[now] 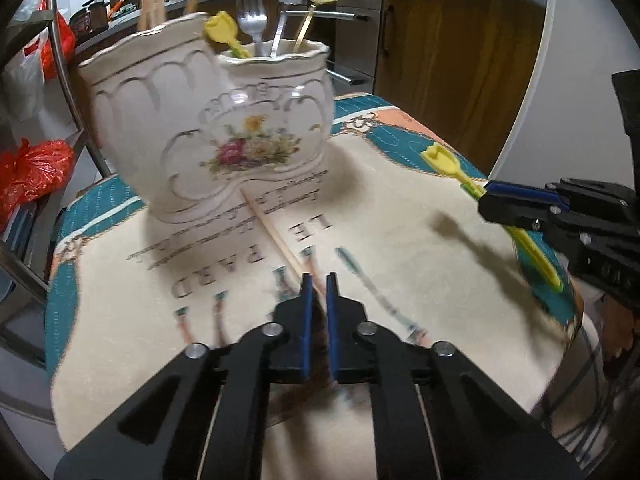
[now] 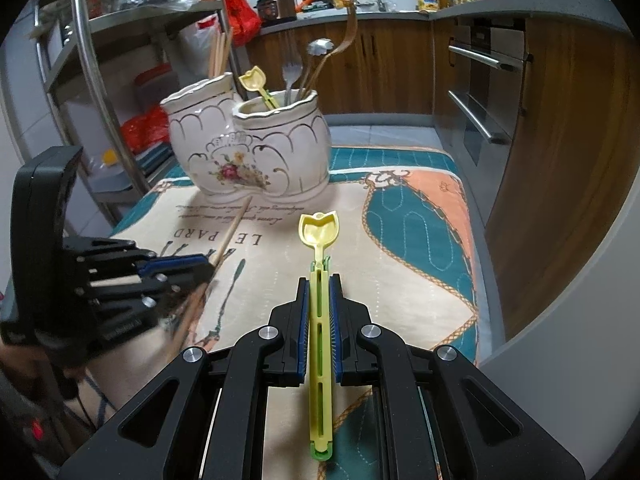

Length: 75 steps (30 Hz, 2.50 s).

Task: Organize utensils
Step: 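Grasp the last chopstick with left tool while right grasps a yellow tulip spoon, then carry chopstick over tall pot with left while right carries yellow spoon over short pot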

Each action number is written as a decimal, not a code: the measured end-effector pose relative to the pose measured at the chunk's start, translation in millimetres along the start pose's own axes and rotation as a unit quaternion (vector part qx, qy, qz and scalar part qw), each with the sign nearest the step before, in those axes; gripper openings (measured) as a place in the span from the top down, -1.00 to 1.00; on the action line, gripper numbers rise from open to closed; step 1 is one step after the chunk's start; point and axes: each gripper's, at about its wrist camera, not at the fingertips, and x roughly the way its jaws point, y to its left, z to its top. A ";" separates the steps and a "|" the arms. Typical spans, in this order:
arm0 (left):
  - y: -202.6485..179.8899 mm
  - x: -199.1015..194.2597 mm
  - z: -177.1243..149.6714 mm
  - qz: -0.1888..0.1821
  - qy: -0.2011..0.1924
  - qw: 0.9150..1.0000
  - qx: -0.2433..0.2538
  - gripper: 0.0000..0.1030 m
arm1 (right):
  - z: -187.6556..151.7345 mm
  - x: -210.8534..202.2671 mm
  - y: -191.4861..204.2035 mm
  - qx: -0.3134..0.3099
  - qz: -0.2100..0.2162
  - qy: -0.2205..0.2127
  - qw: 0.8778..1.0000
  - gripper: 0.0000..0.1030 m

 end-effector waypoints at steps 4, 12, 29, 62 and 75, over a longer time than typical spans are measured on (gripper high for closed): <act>25.5 -12.2 -10.3 -0.006 0.009 1.000 0.007 1.00 | -0.4 3.5 3.9 -0.009 0.009 0.004 1.000 0.80; 58.8 -30.7 -24.4 -0.008 0.028 1.000 -0.011 1.00 | 5.6 16.1 17.7 -0.044 0.013 0.021 0.999 0.80; -3.2 4.2 -1.5 -0.006 0.022 1.000 -0.012 0.73 | 4.6 11.4 14.8 -0.035 0.016 0.015 0.999 0.80; 51.7 -23.0 -26.5 -0.018 0.064 0.998 0.020 0.59 | 10.1 42.3 40.0 -0.111 0.035 0.110 0.987 0.61; 61.8 -24.4 -26.4 -0.045 0.031 0.998 0.021 0.89 | 15.1 39.0 43.2 -0.107 0.044 0.080 0.990 0.79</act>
